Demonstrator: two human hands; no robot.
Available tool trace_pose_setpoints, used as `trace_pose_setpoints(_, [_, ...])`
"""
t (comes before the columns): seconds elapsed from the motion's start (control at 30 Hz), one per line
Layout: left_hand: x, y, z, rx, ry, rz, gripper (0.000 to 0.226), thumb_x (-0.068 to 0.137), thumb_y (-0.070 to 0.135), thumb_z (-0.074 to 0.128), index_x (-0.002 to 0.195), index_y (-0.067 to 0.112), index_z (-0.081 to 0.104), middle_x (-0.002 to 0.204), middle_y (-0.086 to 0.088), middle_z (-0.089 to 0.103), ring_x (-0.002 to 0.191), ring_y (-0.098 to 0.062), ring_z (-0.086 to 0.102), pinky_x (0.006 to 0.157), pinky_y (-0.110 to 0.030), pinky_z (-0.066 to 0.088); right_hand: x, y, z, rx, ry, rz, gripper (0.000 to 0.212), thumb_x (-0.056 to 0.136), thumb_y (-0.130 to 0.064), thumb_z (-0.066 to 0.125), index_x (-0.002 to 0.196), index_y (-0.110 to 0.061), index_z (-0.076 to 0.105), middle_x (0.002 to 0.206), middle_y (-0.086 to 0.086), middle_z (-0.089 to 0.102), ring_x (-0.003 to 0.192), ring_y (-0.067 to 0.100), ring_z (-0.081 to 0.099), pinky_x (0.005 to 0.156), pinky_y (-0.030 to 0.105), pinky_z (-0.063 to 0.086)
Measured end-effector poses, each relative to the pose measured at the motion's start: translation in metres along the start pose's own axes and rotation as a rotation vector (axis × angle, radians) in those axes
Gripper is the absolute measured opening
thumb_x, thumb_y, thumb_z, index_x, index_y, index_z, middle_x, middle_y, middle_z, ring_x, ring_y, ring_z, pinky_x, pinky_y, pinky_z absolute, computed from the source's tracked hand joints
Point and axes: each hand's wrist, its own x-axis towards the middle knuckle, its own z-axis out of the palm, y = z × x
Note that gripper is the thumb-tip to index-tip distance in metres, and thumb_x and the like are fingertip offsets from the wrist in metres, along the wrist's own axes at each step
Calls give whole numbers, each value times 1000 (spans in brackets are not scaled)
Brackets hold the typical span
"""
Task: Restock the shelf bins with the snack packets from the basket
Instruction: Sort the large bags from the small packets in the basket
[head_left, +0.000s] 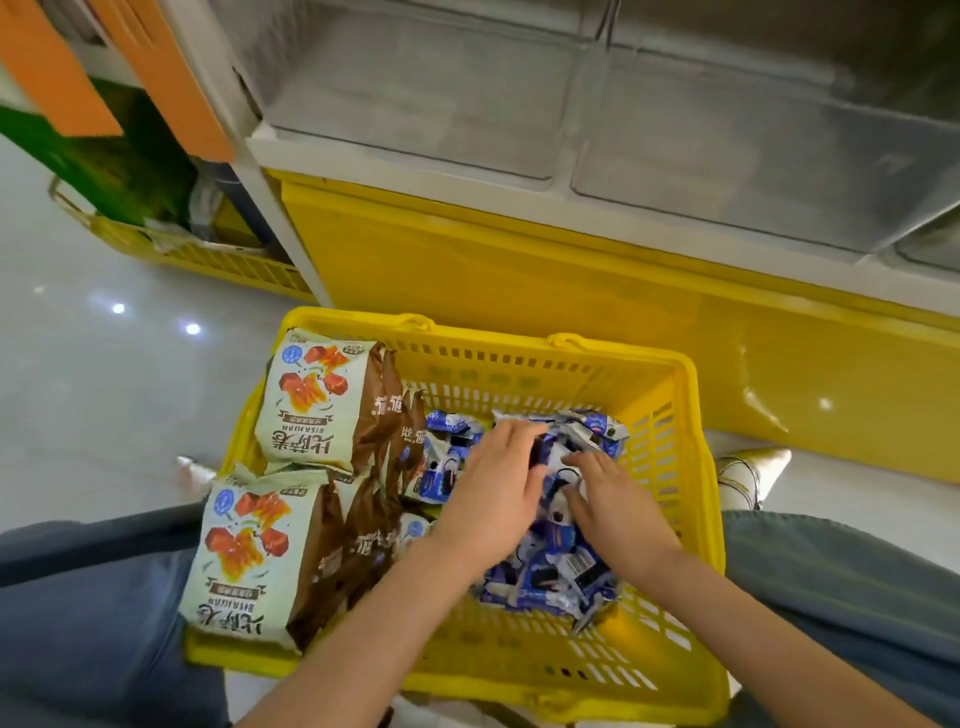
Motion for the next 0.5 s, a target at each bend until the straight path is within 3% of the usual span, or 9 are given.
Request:
trace_pose_setpoints(0.1, [-3,-6,-70,-6,264,61,36,95,30,39,131,29,38,127,12,40,111,3,36,94,-17,30,30,-24,1,120,-13,-82,38,99,-27,40,135,-15,37,132,3,44,121,19,45,93,27,39])
trace_pose_setpoints(0.17, [-6,-23,-110,4,449,54,32,94,31,38,126,27,44,118,13,43,109,-3,44,88,-15,34,54,-40,10,133,-61,-94,40,100,-26,39,138,-13,34,135,5,40,119,21,46,91,28,39])
trace_pose_setpoints(0.27, [-12,-70,-148,13,650,-106,28,96,21,41,122,20,48,111,9,42,105,-12,50,86,-19,36,89,-61,30,110,-154,-72,42,100,-22,40,139,-8,30,138,10,37,124,23,40,97,29,35])
trace_pose_setpoints(0.33, [-13,-105,-158,67,632,-283,33,96,18,43,129,13,44,120,-3,44,115,-19,45,94,-25,34,109,-71,44,96,-221,-29,46,99,-19,42,141,-6,27,143,12,33,131,26,34,102,33,34])
trace_pose_setpoints(0.4, [-15,-134,-157,8,498,-453,41,97,21,41,137,11,36,133,-10,41,122,-23,43,100,-33,34,125,-77,58,78,-280,27,50,98,-17,45,142,-5,25,147,14,30,133,29,33,104,38,35])
trace_pose_setpoints(0.5, [-17,-159,-147,-226,297,-518,37,100,29,33,134,17,41,123,-4,53,112,-18,52,88,-23,40,141,-81,72,19,-325,97,52,97,-17,48,142,-5,24,147,15,29,132,30,34,100,39,37])
